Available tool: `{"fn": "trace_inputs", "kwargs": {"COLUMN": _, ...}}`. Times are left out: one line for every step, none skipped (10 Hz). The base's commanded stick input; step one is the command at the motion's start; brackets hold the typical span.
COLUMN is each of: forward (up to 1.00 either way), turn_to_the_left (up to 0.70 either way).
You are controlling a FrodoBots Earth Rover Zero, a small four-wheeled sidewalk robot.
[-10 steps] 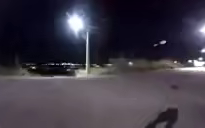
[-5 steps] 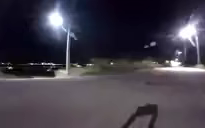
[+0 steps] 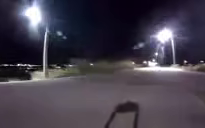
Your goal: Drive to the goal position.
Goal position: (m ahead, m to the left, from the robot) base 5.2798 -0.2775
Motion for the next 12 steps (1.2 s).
{"fn": "trace_inputs", "kwargs": {"forward": 0.85, "turn_to_the_left": 0.00}}
{"fn": "trace_inputs", "kwargs": {"forward": 0.85, "turn_to_the_left": 0.00}}
{"fn": "trace_inputs", "kwargs": {"forward": 0.85, "turn_to_the_left": 0.00}}
{"fn": "trace_inputs", "kwargs": {"forward": 0.85, "turn_to_the_left": 0.00}}
{"fn": "trace_inputs", "kwargs": {"forward": 0.85, "turn_to_the_left": 0.00}}
{"fn": "trace_inputs", "kwargs": {"forward": 0.85, "turn_to_the_left": 0.00}}
{"fn": "trace_inputs", "kwargs": {"forward": 0.85, "turn_to_the_left": 0.00}}
{"fn": "trace_inputs", "kwargs": {"forward": 0.85, "turn_to_the_left": 0.00}}
{"fn": "trace_inputs", "kwargs": {"forward": 0.85, "turn_to_the_left": 0.00}}
{"fn": "trace_inputs", "kwargs": {"forward": 0.85, "turn_to_the_left": 0.00}}
{"fn": "trace_inputs", "kwargs": {"forward": 0.85, "turn_to_the_left": 0.00}}
{"fn": "trace_inputs", "kwargs": {"forward": 0.85, "turn_to_the_left": 0.00}}
